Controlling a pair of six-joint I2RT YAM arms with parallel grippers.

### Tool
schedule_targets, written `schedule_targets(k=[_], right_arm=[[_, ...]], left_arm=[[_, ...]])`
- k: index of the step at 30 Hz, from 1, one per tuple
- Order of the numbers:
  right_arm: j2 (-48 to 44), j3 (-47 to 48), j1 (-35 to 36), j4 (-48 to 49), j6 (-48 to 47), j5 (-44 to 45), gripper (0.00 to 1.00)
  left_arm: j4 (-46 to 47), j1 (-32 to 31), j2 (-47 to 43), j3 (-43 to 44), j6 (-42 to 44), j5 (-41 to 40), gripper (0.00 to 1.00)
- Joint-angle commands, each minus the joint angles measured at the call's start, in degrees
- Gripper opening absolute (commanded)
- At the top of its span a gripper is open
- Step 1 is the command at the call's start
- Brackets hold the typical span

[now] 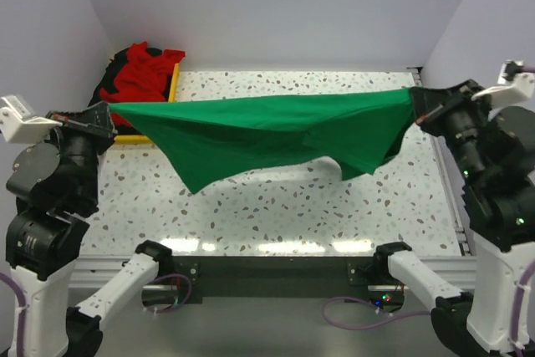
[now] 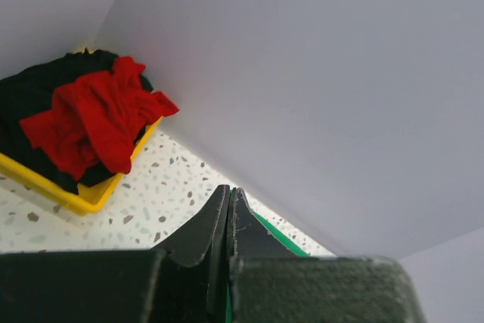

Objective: Fold and stack the t-shirts
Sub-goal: Flatten the tshirt out

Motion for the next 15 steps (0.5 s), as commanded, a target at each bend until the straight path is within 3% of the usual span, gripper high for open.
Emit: schedule_targets(k=[1,6,15], right_arm=[[-0.2,8.5,-0.2,-7.5,-2.7,3.4,0.00],[3.1,12.1,-0.3,-5.3,-3.4,3.5,0.00],[16.0,4.9,-0.2,13.6,-1.0,-0.5,0.00]], left_arm=[[2.0,0.5,1.1,4.4,2.9,1.3,0.00],[6.2,0.5,4.5,4.3,5.2,0.2,0.00],[24.2,0.8,18.6,2.4,9.3,0.1,0.00]])
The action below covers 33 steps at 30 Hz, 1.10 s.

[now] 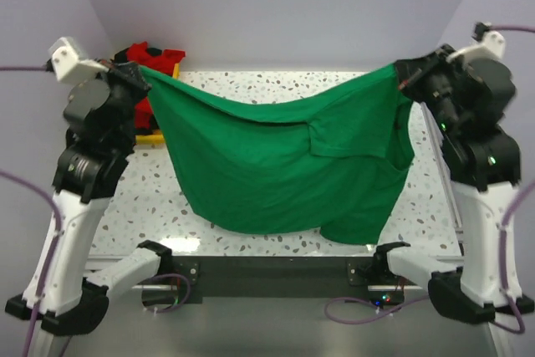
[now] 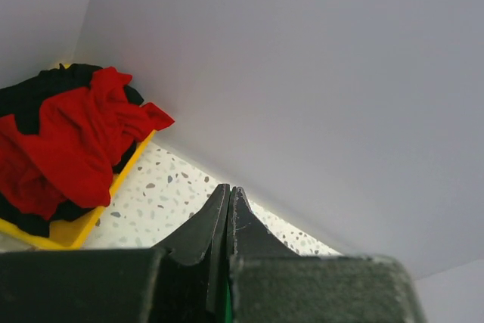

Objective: Fold and stack the t-shirts
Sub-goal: Flatten the tshirt out

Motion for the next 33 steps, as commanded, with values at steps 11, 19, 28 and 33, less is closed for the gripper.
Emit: schedule_targets(k=[11,19,28,33], right_arm=[[30.5,28.9,-1.3,10.2,0.7,-2.8,0.00],[18.6,6.3,-2.6,12.2,-0.3,-2.6,0.00],[14.9,-33.6,-5.4,17.8,0.8,-4.9,0.12],[24.4,-38.8,-7.6,19.6,-0.8,-10.5,0.48]], left_arm=[[12.9,12.5,31.6,29.9,4.2,11.1,0.00],[16.6,13.5,18.6,8.6,2.9,12.3,0.00],[19.5,13.4,13.5,-31.0,-7.2,23.5,0.00],[21.6,13.4,21.8,-45.1,-13.4,27.7,0.00]])
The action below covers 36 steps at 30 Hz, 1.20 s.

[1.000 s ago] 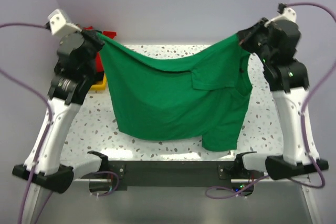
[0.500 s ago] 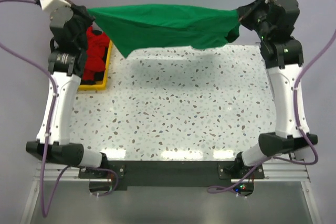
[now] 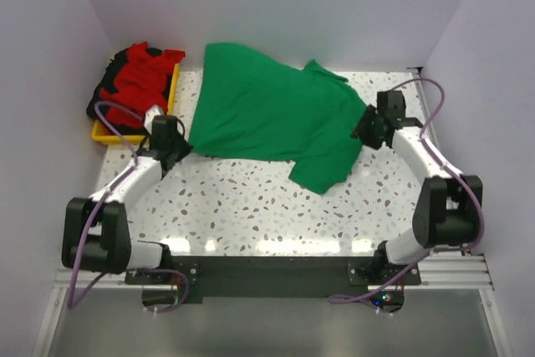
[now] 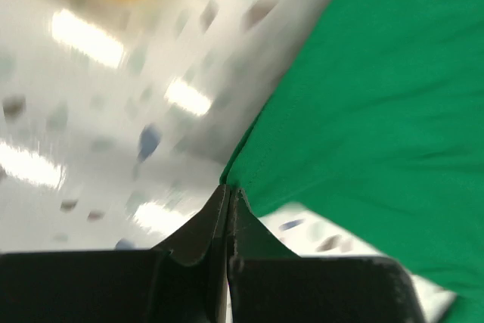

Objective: Fold and stack the t-shirts
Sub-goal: Flatten the tshirt out

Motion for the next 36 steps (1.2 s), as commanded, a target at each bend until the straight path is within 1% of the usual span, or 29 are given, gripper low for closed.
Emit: schedule_targets(k=[1,2,5,6,10,11,14,16,18,20,25,29,30,31,36], right_arm=[[2.1,-1.6,-0.9,2.7,-1.9,-4.5,0.52],[2.0,-2.5,-0.9,2.8,-2.0,-4.7,0.60],[-1.4,-7.0,-0.9,3.7,-2.7,-3.2,0.72],[-2.3,-7.9,-0.9,2.7,-2.7,-2.2,0.72],[-8.8,-14.2,-0.9,2.0,-1.9,-0.8,0.72],[-11.7,-16.9,-0.8,1.9,-1.5,-0.7,0.72],[-15.4,-21.7,-0.9,2.0,-0.5,-1.0,0.71],[-18.0,-24.3,-0.9,1.8,0.9,-2.0,0.70],[-19.0,-25.9,-0.8,2.7,1.7,-5.7,0.70],[-19.2,-28.3,-0.3,3.7,3.0,-7.0,0.69],[-17.1,-30.9,3.9,5.3,4.9,-4.4,0.66],[-16.2,-31.4,9.7,5.2,7.5,1.0,0.63],[-16.1,-31.5,12.2,5.0,8.1,2.0,0.63],[-15.7,-31.4,13.2,4.9,9.3,4.2,0.62],[-14.2,-31.4,16.8,4.1,11.0,8.5,0.60]], left_arm=[[2.2,0.3,2.6,-4.8,-5.7,5.0,0.00],[2.4,0.3,3.1,-6.3,-6.6,5.5,0.00],[2.6,0.3,2.1,-8.7,-6.8,5.6,0.00],[2.2,0.3,0.7,-9.2,-6.7,5.0,0.00],[0.1,0.2,-2.8,-10.8,-6.4,2.7,0.00],[-0.3,0.3,-3.4,-11.0,-6.2,2.2,0.00],[-1.0,0.3,-5.3,-11.3,-5.7,0.8,0.00],[-1.6,0.4,-5.7,-11.2,-5.4,0.1,0.00],[-1.7,0.3,-5.7,-11.3,-5.6,0.1,0.00],[-1.3,0.3,-5.7,-11.5,-5.6,0.6,0.00],[-1.2,0.3,-5.7,-11.6,-6.0,1.4,0.00],[-1.3,0.3,-5.9,-11.6,-6.1,1.8,0.00],[-1.3,0.3,-6.0,-11.7,-6.1,2.0,0.00],[-1.3,0.3,-6.1,-11.9,-6.4,2.1,0.00],[-0.8,0.3,-6.7,-13.2,-6.4,2.4,0.00]])
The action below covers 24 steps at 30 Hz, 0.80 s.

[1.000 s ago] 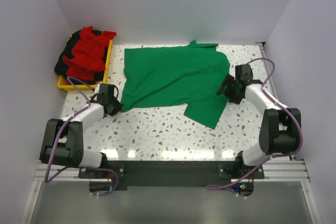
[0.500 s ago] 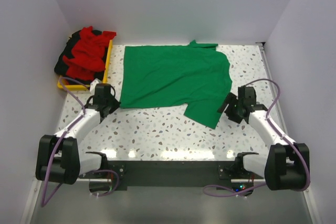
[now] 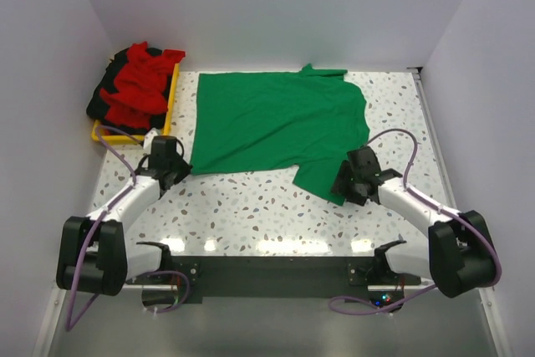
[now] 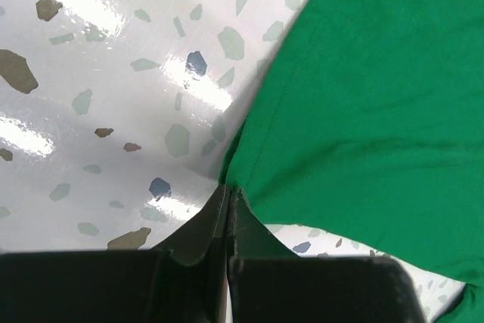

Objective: Fold and stack the t-shirts
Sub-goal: Flatten the tshirt out

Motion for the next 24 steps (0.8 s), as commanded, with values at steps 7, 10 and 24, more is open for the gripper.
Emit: schedule_targets(k=[7,10,24], right_arm=[[5.0,0.0,3.6,2.2,4.2,6.7,0.38],[5.4,0.5,3.7,1.7,4.0,7.0,0.21],[-19.1,4.9,3.6,-20.6,1.9,7.4,0.00]], left_arm=[[2.6,0.3,-2.0,-3.6,-1.6,0.6,0.00],[3.1,0.3,-2.6,-4.4,-1.6,0.8,0.00],[0.5,0.2,-6.6,-7.2,-1.1,-2.6,0.00]])
